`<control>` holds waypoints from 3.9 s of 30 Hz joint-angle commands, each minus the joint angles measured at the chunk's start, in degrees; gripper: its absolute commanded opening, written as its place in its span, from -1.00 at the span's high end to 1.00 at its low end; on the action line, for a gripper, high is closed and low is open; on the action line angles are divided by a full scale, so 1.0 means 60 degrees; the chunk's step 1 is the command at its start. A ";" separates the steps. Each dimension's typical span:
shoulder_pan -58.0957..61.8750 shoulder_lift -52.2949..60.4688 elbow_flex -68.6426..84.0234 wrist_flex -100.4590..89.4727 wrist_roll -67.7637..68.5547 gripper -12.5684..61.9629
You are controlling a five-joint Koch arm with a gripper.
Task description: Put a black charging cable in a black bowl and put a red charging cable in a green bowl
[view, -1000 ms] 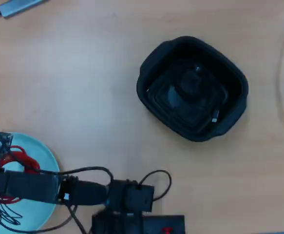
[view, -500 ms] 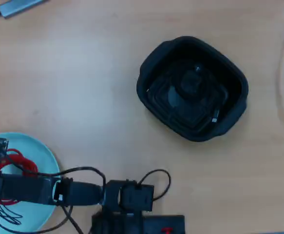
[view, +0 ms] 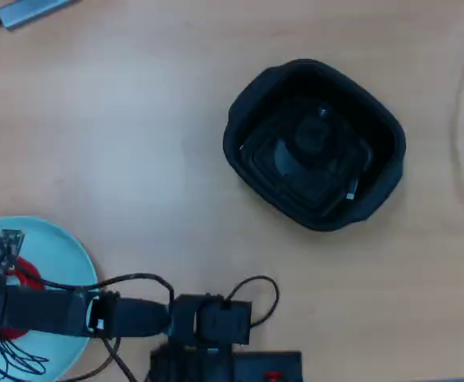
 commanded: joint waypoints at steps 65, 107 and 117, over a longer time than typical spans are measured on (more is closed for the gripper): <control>1.2437 1.4136 2.0508 -1.2305 -0.0308 -0.23; 1.3008 1.4092 2.5269 -1.5190 -0.0059 -0.22; 1.3008 1.4092 2.5269 -1.5190 -0.0059 -0.22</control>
